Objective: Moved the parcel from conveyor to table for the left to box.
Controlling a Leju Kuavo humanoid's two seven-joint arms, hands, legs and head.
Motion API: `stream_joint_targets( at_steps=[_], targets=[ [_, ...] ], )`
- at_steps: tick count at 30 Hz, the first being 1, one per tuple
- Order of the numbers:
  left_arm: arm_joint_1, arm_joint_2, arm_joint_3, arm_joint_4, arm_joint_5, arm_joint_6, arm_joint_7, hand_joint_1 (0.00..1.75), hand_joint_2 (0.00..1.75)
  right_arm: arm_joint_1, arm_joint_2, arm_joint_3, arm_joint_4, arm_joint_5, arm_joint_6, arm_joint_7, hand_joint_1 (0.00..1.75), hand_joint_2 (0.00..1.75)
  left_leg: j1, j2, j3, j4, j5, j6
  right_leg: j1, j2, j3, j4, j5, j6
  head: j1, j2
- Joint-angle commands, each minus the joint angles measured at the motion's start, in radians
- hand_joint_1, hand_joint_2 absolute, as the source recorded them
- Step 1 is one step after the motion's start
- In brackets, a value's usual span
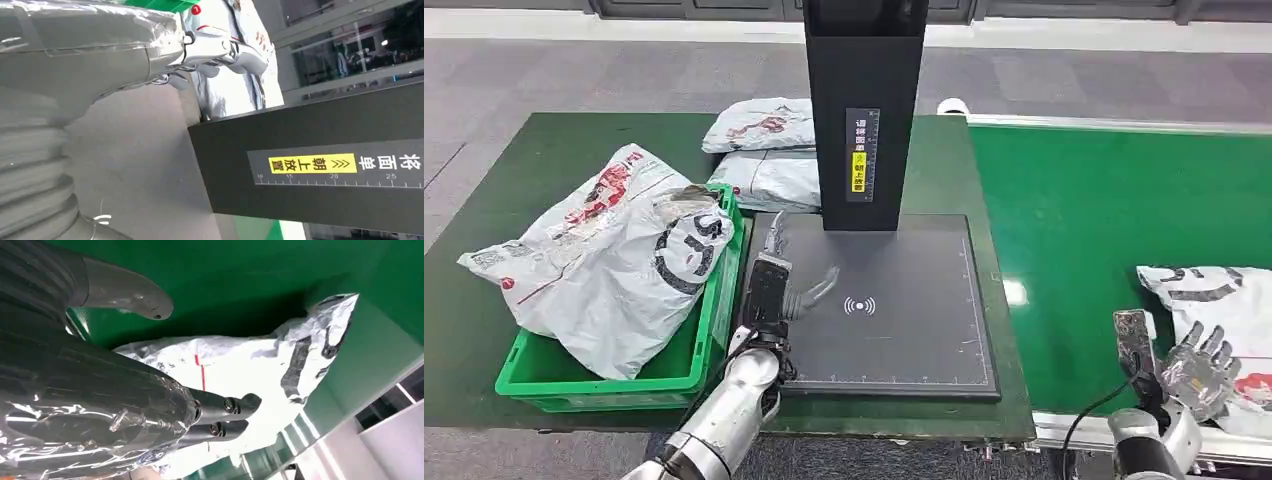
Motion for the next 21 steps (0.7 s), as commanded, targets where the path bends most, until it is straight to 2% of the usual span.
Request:
stream_joint_targets(
  at_steps=[1,21],
  targets=[
    [0.018,0.009,0.035,-0.004,-0.014,-0.001,0.009,0.00,1.75,-0.026,0.060,-0.165,-0.012,0.023,-0.002,-0.007,0.00,1.75,0.000,0.007,0.005,-0.002,-0.001,0.000,0.002,0.000,0.004,-0.002,0.000,-0.002,0.000,0.000],
    [0.023,0.008,0.051,-0.017,-0.004,0.000,0.010,0.00,1.75,-0.056,0.055,-0.179,0.016,0.055,-0.002,0.011,0.00,1.75,0.000,0.006,0.002,-0.001,-0.001,0.000,0.001,0.001,0.001,-0.001,0.000,-0.001,0.000,0.000]
  ],
)
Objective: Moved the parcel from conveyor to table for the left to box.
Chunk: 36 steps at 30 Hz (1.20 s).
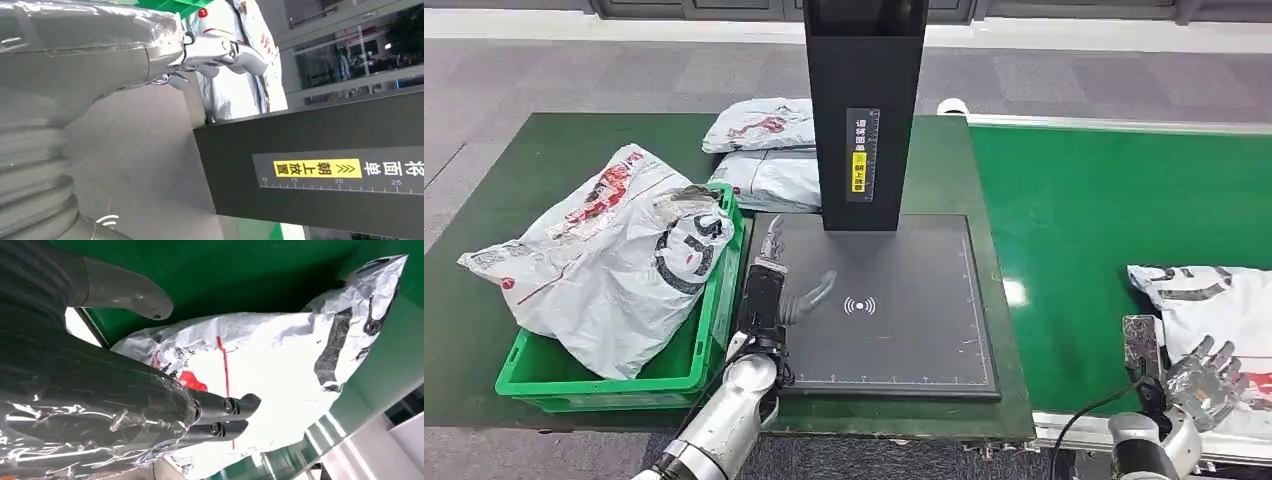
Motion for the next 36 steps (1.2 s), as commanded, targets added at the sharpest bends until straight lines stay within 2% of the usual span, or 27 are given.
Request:
stream_joint_targets(
  at_steps=[1,2,3,4,6,9,12,16,34,36],
  targets=[
    [-0.004,0.009,0.041,0.013,0.007,0.000,0.004,0.00,1.75,-0.048,0.025,-0.062,0.022,-0.007,0.004,0.002,0.00,1.75,0.000,0.007,0.003,-0.001,-0.001,0.000,0.001,0.001,0.002,-0.001,0.000,-0.002,0.000,0.000],
    [-0.001,0.010,0.042,0.011,0.008,0.000,0.004,0.00,1.75,-0.050,0.024,-0.060,0.026,-0.011,0.009,0.001,0.00,1.75,0.000,0.005,0.002,-0.001,-0.001,0.000,0.000,0.001,0.001,-0.001,0.000,-0.001,0.000,0.000],
    [0.005,0.010,0.043,0.003,0.009,-0.001,0.004,0.00,1.75,-0.056,0.021,-0.063,0.036,-0.037,0.033,-0.006,0.00,1.75,0.000,0.009,0.006,-0.003,-0.002,0.000,0.001,0.001,0.004,-0.003,0.000,-0.003,0.000,0.000],
    [0.009,0.011,0.043,-0.002,0.009,-0.001,0.006,0.00,1.75,-0.061,0.020,-0.072,0.042,-0.083,0.092,-0.015,0.00,1.75,0.000,0.005,0.002,-0.001,-0.001,0.000,0.000,0.001,0.001,-0.001,0.000,-0.001,0.000,0.000],
    [0.009,0.013,0.044,0.000,0.010,-0.004,0.005,0.00,1.75,-0.065,0.021,-0.093,0.044,-0.177,0.221,-0.023,0.00,1.75,0.000,0.008,0.004,-0.002,-0.001,0.000,0.001,0.001,0.003,-0.002,0.000,-0.002,0.000,0.000],
    [0.009,0.015,0.046,0.004,0.011,-0.008,0.000,0.00,1.75,-0.056,0.023,-0.110,0.031,-0.284,0.345,-0.024,0.00,1.75,0.000,0.007,0.004,-0.002,-0.001,0.000,0.001,0.000,0.003,-0.002,0.000,-0.002,0.000,0.000],
    [-0.002,0.014,0.054,0.018,0.014,-0.006,-0.001,0.00,1.75,-0.070,0.016,-0.092,0.037,-0.305,0.345,-0.013,0.00,1.75,0.000,0.004,0.002,-0.001,-0.001,0.000,0.001,0.000,0.001,-0.001,0.000,-0.001,0.000,0.000],
    [-0.028,0.005,0.063,0.051,0.015,-0.001,-0.005,0.00,1.75,-0.110,0.007,-0.070,0.074,-0.307,0.313,0.009,0.00,1.75,0.000,0.008,0.002,0.000,-0.001,0.000,0.001,0.002,0.001,0.000,0.000,-0.002,0.000,0.000],
    [-0.057,-0.004,0.083,0.089,0.018,-0.010,-0.019,0.00,1.75,-0.112,-0.003,-0.050,0.094,-0.334,0.270,-0.005,0.00,1.75,0.000,0.003,0.001,0.000,0.000,0.001,0.001,0.000,0.001,0.000,0.000,-0.001,0.000,0.000],
    [-0.054,-0.002,0.089,0.082,0.025,-0.015,-0.019,0.00,1.75,-0.107,0.000,-0.037,0.075,-0.333,0.266,-0.040,0.00,1.75,0.000,0.004,0.002,0.000,0.000,0.001,0.001,-0.001,0.001,0.000,0.000,-0.001,0.000,0.000]
  ],
)
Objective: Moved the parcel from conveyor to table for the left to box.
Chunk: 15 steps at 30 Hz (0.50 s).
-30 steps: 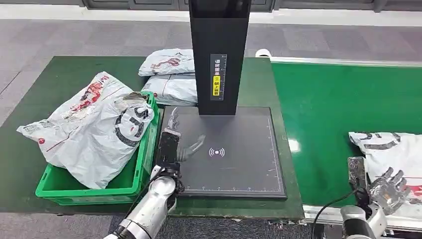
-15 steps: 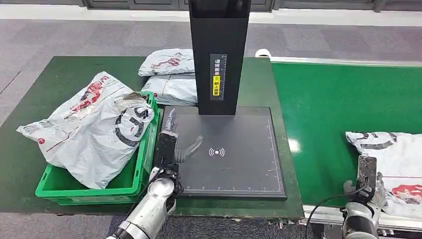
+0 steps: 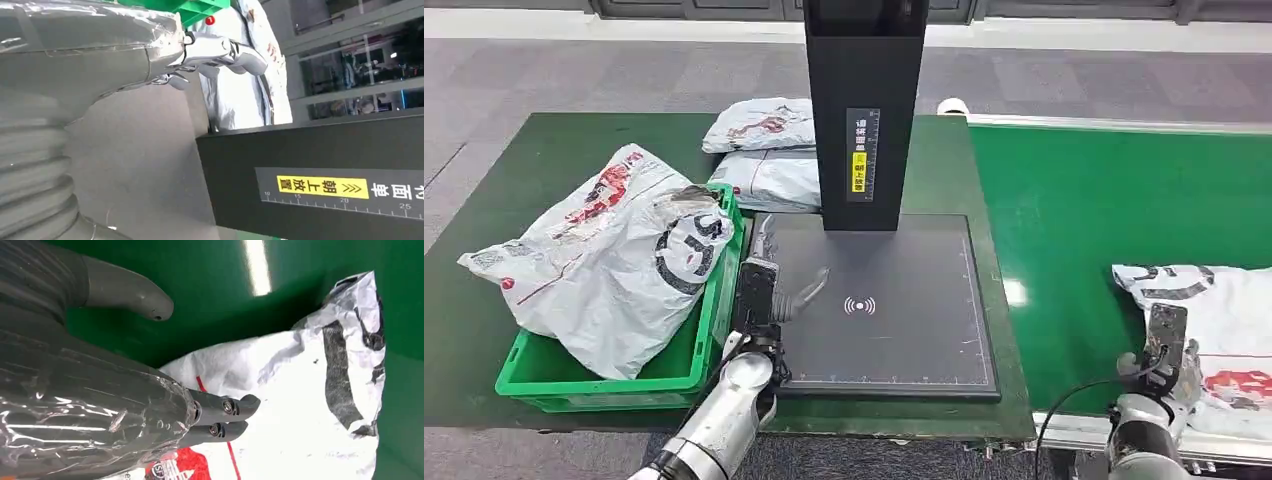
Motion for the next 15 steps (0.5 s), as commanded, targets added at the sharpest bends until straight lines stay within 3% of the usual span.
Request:
stream_joint_targets(
  at_steps=[1,15],
  targets=[
    [-0.041,0.004,0.052,0.052,0.009,-0.015,0.003,0.00,1.75,-0.035,-0.002,0.004,0.032,-0.006,-0.014,-0.031,0.00,1.75,0.000,0.005,0.003,-0.001,-0.001,0.000,0.001,-0.001,0.002,-0.001,0.000,-0.002,0.000,0.000],
    [-0.030,0.005,0.058,0.033,0.009,-0.024,0.014,0.00,1.75,0.021,0.002,0.047,0.001,-0.011,-0.068,0.003,0.00,1.75,0.000,0.004,0.002,0.000,-0.001,0.000,0.001,-0.001,0.001,-0.001,0.000,-0.001,0.000,0.000]
  ],
)
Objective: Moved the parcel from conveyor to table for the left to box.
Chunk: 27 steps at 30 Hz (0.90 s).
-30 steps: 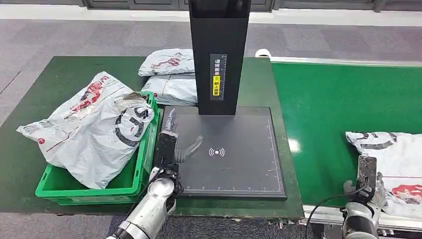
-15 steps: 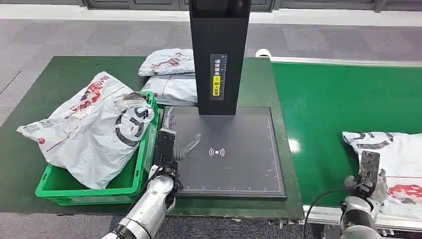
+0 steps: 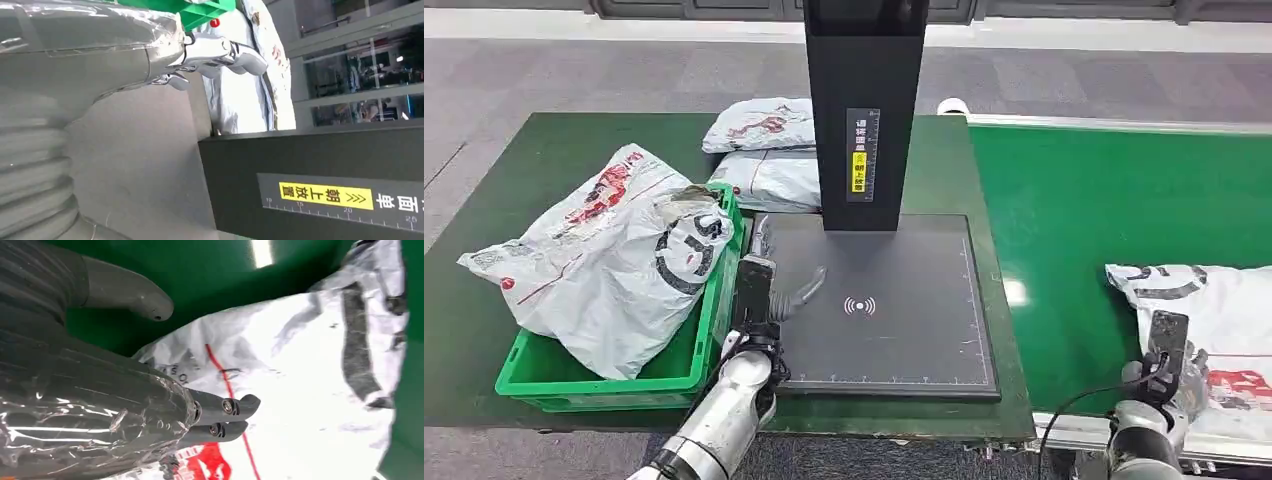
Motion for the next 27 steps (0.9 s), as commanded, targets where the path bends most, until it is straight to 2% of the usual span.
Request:
stream_joint_targets(
  at_steps=[1,6,9,10,11,15,23,27],
  targets=[
    [-0.027,0.009,0.038,0.030,0.005,-0.006,0.008,0.00,1.75,-0.006,0.002,0.039,0.001,-0.006,-0.004,0.008,0.00,1.75,0.000,0.003,0.001,0.000,0.000,0.000,0.001,0.000,0.001,0.000,0.000,-0.001,0.000,0.000],
    [-0.027,0.008,0.042,0.022,0.006,-0.013,0.016,0.00,1.75,0.026,-0.003,0.041,0.015,-0.010,-0.020,0.070,0.00,1.75,0.000,0.003,0.001,0.000,-0.001,0.000,0.001,-0.001,0.001,-0.001,0.000,-0.001,0.000,0.000],
    [-0.022,0.006,0.044,0.014,0.006,-0.020,0.026,0.00,1.75,0.067,-0.021,0.102,0.050,0.100,-0.100,0.181,0.00,1.75,0.001,0.002,0.003,-0.001,-0.001,0.000,0.002,-0.003,0.003,-0.002,-0.001,-0.002,0.000,0.000],
    [-0.023,0.005,0.042,0.016,0.008,-0.032,0.031,0.00,1.75,0.079,-0.033,0.133,0.081,0.160,-0.102,0.272,0.61,1.75,0.001,0.001,0.002,-0.001,-0.001,0.000,0.002,-0.003,0.003,-0.002,-0.001,-0.001,0.000,0.000],
    [-0.025,0.003,0.043,0.018,0.009,-0.033,0.034,0.00,1.75,0.092,-0.031,0.135,0.077,0.178,-0.113,0.287,1.75,1.75,0.001,0.001,0.004,-0.002,-0.001,0.000,0.002,-0.004,0.005,-0.003,-0.001,-0.002,0.000,0.000],
    [-0.027,0.007,0.054,0.013,0.031,-0.057,0.042,0.00,1.75,0.134,-0.019,0.127,0.060,0.185,-0.092,0.274,1.75,1.75,0.001,0.001,0.004,-0.002,-0.001,0.000,0.002,-0.005,0.005,-0.003,-0.001,-0.002,0.000,0.000],
    [-0.023,0.009,0.055,0.007,0.033,-0.063,0.043,0.00,1.75,0.131,-0.014,0.128,0.051,0.192,-0.090,0.286,1.75,1.75,0.001,-0.002,0.005,-0.002,-0.001,0.001,0.003,-0.006,0.007,-0.004,-0.002,0.000,0.000,0.000],
    [-0.011,0.012,0.068,-0.014,0.044,-0.067,0.047,0.00,1.75,0.124,0.009,0.130,0.020,0.195,-0.082,0.258,1.75,1.75,0.002,0.000,0.007,-0.002,-0.001,0.001,0.003,-0.006,0.009,-0.005,-0.002,-0.001,0.000,0.000]
  ],
)
